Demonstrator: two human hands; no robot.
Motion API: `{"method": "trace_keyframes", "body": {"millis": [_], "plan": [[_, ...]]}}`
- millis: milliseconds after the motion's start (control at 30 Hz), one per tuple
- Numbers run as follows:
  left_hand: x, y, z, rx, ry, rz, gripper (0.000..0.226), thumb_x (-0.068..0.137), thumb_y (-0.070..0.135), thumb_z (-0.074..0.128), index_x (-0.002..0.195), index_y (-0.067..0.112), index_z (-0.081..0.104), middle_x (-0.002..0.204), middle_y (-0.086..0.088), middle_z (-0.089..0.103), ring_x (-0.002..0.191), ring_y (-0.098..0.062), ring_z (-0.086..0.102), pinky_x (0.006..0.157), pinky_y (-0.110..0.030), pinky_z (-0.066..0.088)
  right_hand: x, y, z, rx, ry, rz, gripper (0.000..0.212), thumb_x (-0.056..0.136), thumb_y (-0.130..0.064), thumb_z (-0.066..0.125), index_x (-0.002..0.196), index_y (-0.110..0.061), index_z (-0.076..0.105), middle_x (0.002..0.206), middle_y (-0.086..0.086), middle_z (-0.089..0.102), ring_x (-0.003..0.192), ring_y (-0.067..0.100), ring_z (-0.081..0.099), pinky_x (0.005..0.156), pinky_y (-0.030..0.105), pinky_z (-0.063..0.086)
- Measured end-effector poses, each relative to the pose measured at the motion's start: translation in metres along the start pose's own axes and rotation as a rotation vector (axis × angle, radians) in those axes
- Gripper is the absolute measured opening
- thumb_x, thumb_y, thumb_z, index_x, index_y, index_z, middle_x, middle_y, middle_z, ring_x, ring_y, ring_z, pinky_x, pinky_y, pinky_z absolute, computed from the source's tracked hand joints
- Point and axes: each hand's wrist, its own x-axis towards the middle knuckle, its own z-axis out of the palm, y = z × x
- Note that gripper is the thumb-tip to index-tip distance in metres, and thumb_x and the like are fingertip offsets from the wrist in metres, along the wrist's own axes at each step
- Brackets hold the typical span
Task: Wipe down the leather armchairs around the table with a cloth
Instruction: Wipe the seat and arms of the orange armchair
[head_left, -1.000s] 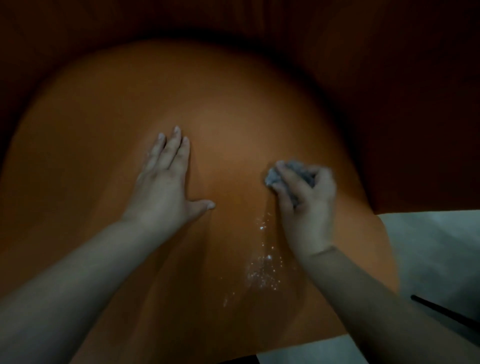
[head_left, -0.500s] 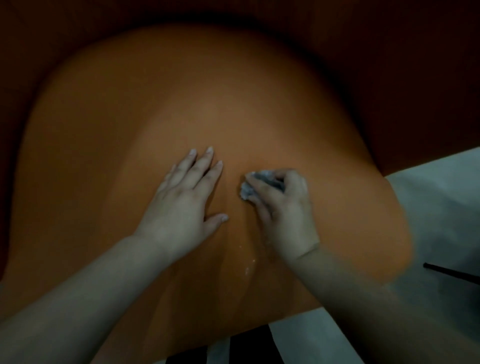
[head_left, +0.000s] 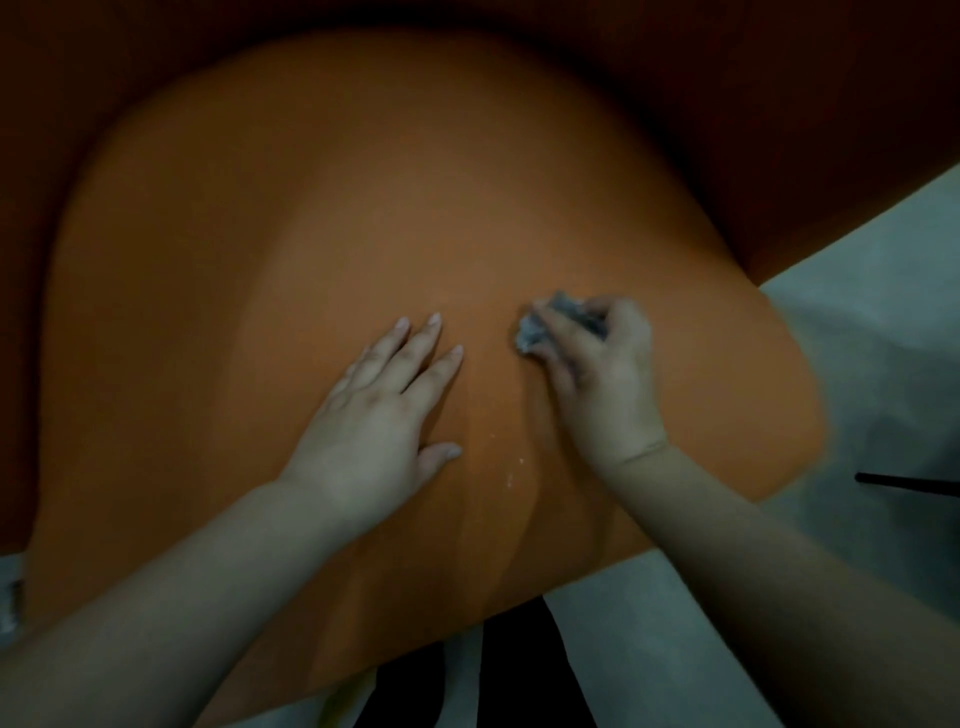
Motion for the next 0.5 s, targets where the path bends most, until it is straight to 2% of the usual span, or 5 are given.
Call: {"method": "trace_keyframes", "body": {"millis": [133,200,267,333,500], "plan": [[-0.005,-0.01,0.01,0.001,0.029,0.025,0.084,0.087,0.051,0.059,0.154,0.035,0.01,0.161,0.014,-0.011,0.144,-0.006,-0.018,0.111,-0.031,-0.004,-0.025,0.008,-0.009,0.033,0.101,0.289,0.035,0.084,-0.009,0.069,0.119,-0.013,0.065,0.107,0.024,0.049,0.1,0.037,0.049,0.091,0.036,0.044],[-0.008,-0.013,0.012,0.004,0.059,0.019,0.082,0.088,0.05,0.059,0.154,0.034,0.012,0.162,0.013,-0.008,0.145,-0.007,-0.016,0.112,-0.033,0.0,-0.053,-0.015,0.003,0.013,0.053,0.217,0.036,0.081,-0.008,0.072,0.117,-0.013,0.067,0.104,0.023,0.052,0.095,0.036,0.052,0.087,0.034,0.043],[-0.011,-0.015,0.014,-0.001,0.062,0.007,0.081,0.089,0.049,0.058,0.154,0.033,0.013,0.162,0.012,-0.007,0.147,-0.009,-0.013,0.113,-0.035,0.004,-0.062,-0.032,0.014,0.028,-0.038,0.111,0.035,0.082,-0.012,0.071,0.117,-0.016,0.067,0.102,0.021,0.054,0.091,0.036,0.053,0.08,0.039,0.048],[-0.016,-0.017,0.015,-0.015,0.062,-0.004,0.079,0.089,0.048,0.057,0.154,0.033,0.013,0.162,0.012,-0.006,0.148,-0.011,-0.01,0.116,-0.039,0.009,-0.049,-0.028,0.015,0.028,-0.031,0.075,0.034,0.083,-0.013,0.071,0.117,-0.015,0.067,0.103,0.022,0.054,0.092,0.037,0.054,0.079,0.042,0.05],[-0.027,-0.027,0.016,-0.033,0.07,-0.037,0.077,0.09,0.049,0.052,0.154,0.033,0.012,0.162,0.012,-0.005,0.149,-0.013,-0.009,0.119,-0.046,0.016,-0.053,-0.002,0.001,0.011,0.136,0.3,0.037,0.085,-0.01,0.068,0.121,-0.012,0.064,0.108,0.023,0.05,0.101,0.037,0.05,0.089,0.03,0.039]]}}
